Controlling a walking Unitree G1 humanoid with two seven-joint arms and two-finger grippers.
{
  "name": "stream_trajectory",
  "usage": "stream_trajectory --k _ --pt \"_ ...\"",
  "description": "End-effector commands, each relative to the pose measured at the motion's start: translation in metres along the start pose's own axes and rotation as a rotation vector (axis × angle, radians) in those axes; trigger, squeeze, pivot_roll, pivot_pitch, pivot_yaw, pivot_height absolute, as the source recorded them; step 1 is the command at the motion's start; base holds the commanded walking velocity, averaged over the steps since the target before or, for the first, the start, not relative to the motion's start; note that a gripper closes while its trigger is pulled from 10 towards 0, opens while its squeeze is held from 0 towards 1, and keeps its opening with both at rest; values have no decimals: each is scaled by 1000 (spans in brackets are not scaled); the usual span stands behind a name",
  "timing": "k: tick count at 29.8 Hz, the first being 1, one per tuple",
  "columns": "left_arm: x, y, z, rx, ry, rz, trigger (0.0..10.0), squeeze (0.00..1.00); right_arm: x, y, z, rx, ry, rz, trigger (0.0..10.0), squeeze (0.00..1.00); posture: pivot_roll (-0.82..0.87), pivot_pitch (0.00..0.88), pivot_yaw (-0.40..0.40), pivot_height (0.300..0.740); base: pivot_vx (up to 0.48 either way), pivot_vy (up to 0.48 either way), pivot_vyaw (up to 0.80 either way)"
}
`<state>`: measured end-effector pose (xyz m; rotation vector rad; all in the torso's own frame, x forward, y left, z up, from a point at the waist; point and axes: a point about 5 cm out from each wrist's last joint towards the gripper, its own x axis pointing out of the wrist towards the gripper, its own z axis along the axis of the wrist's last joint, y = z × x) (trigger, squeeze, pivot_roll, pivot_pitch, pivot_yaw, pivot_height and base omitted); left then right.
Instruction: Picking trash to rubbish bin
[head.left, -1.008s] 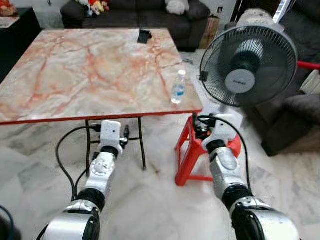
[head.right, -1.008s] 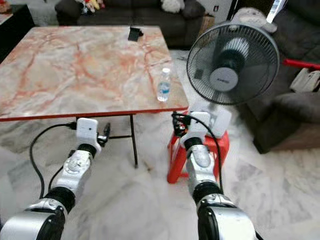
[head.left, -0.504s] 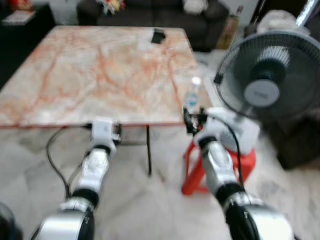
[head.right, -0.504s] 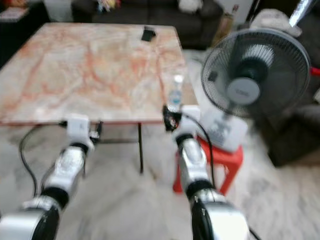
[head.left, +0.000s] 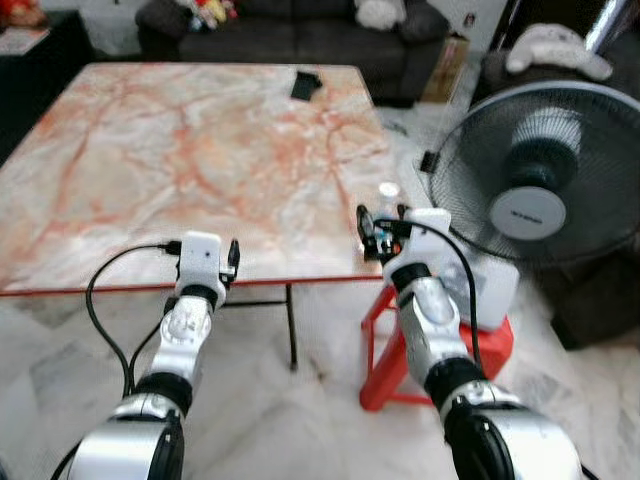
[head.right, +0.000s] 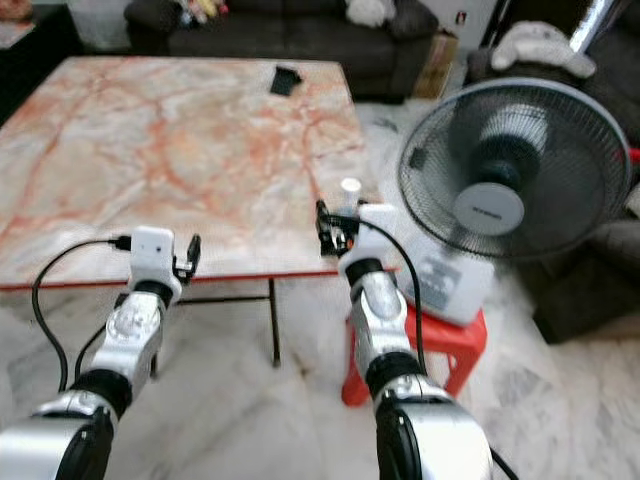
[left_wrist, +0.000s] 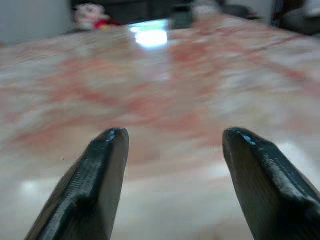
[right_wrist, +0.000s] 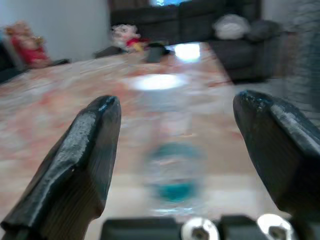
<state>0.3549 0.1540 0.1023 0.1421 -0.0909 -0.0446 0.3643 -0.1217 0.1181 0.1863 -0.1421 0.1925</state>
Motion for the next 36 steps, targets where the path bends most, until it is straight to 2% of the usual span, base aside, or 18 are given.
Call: stream_trajectory --k 1,4,5,6,19,36 --pt "2 7 5 18 -20 10 10000 0 6 5 11 11 -53 20 10000 1000 93 50 -73 740 480 0 0" --pt "2 7 5 18 -21 11 10000 0 7 5 13 6 -64 18 10000 1000 93 50 -73 740 480 0 0" --pt "2 7 6 12 -30 12 10000 0 7 6 14 5 -72 19 10000 416 93 50 -73 740 480 0 0" --pt "2 8 8 5 -47 17 10000 0 8 7 16 6 -85 22 10000 0 93 50 -73 740 364 0 0" --pt "2 4 10 -17 -68 -1 10000 0 11 9 23 19 -119 45 10000 0 93 50 -73 740 56 0 0" --pt "2 4 9 -24 -63 -17 10000 0 10 10 21 24 -110 59 10000 0 95 52 -75 740 0 0 0"
